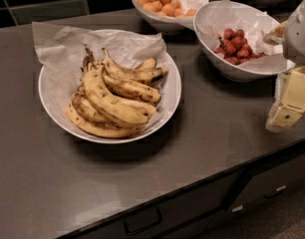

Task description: Pick banana from white bowl

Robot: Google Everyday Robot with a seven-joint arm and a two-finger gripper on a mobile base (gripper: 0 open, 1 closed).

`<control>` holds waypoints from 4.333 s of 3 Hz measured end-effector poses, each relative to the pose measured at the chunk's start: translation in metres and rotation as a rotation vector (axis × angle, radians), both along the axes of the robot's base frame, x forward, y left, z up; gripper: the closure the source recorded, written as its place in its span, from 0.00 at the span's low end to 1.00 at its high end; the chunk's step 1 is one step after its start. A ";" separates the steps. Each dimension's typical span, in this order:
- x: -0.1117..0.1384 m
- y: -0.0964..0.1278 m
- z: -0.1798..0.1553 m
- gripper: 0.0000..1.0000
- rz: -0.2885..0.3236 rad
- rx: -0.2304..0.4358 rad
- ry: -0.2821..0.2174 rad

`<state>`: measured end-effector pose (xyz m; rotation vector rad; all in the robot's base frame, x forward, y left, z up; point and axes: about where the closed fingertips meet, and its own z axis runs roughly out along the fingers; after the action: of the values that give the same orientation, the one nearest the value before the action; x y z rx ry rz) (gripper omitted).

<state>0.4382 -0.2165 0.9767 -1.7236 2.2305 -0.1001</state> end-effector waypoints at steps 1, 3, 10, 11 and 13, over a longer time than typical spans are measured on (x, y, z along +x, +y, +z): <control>0.000 0.000 0.000 0.00 0.000 0.000 0.000; -0.007 0.060 0.005 0.00 0.112 0.007 -0.029; -0.021 0.245 -0.038 0.08 0.372 0.298 -0.062; -0.022 0.256 -0.032 0.23 0.371 0.333 -0.101; -0.022 0.264 -0.028 0.34 0.354 0.347 -0.127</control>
Offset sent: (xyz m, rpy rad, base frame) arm -0.0013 0.0344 0.0008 -0.0360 -0.0138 0.0856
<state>0.4163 0.0473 0.9491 -1.8210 1.7025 0.2383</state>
